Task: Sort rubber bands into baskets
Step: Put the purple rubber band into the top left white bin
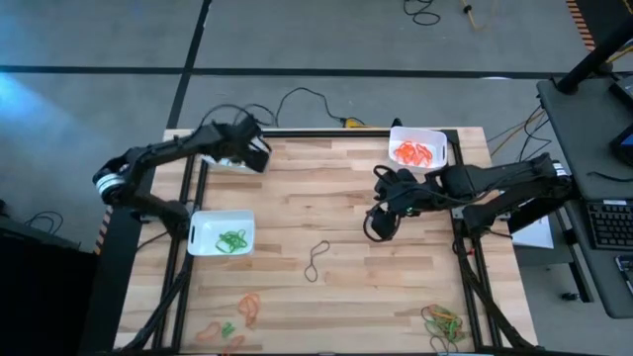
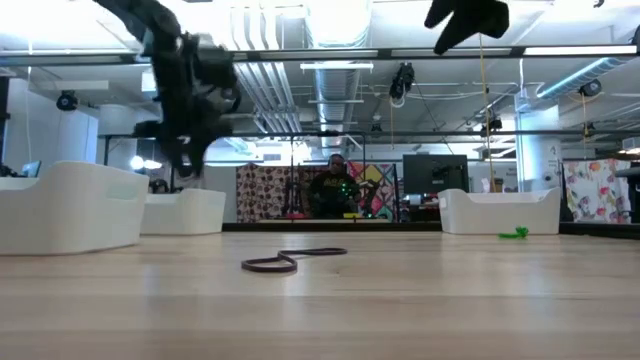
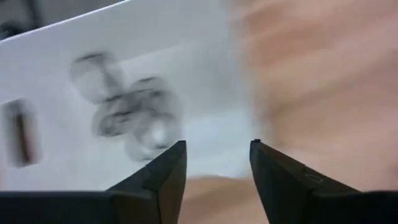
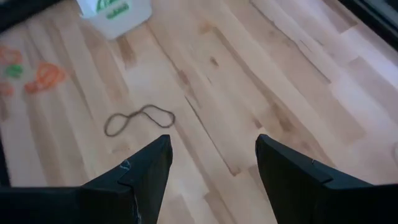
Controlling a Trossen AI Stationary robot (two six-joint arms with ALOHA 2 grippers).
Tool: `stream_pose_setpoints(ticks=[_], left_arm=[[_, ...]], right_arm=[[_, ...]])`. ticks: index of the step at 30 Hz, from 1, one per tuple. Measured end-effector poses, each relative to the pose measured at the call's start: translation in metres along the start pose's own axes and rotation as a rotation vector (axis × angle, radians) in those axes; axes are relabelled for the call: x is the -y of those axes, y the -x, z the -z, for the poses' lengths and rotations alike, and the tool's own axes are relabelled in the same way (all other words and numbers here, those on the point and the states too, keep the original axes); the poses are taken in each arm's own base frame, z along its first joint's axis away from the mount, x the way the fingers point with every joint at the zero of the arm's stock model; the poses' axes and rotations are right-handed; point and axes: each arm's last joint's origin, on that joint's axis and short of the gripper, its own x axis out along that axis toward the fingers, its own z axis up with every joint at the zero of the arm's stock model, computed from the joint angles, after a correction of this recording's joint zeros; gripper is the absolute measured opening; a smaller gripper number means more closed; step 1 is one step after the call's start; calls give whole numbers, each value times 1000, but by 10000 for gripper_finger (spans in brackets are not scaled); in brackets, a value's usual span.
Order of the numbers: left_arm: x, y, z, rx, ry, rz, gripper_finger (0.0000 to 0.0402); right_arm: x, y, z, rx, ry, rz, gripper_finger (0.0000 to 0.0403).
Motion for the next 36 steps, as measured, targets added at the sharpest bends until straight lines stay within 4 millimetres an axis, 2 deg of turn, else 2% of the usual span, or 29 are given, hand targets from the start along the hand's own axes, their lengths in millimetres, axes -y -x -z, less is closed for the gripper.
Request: stream_pose_setpoints(ticks=[3, 7, 10, 12, 15, 20, 24, 31, 36], left_arm=[[38, 27, 18, 98, -99, 129, 175], [85, 63, 50, 182, -121, 335, 184], [110, 82, 77, 214, -52, 432, 189], [123, 87, 94, 219, -33, 450, 193], [140, 85, 115, 186, -37, 446, 206], [169, 71, 139, 125, -96, 453, 240], [195, 58, 149, 59, -142, 479, 251], [248, 35, 168, 70, -315, 468, 252], [271, 20, 178, 55, -350, 440, 252]], right_arm=[[1, -3, 3, -10, 57, 8, 224], [1, -4, 4, -14, 113, 10, 224], [1, -4, 4, -15, 127, 10, 224], [0, -4, 4, -22, 127, -1, 224], [-2, -4, 7, -29, 137, -15, 224], [-5, -3, 9, -35, 128, -24, 224], [-8, -2, 12, -38, 102, -31, 224], [-11, -1, 14, -43, 69, -43, 224], [-11, -1, 14, -44, 7, -41, 224]])
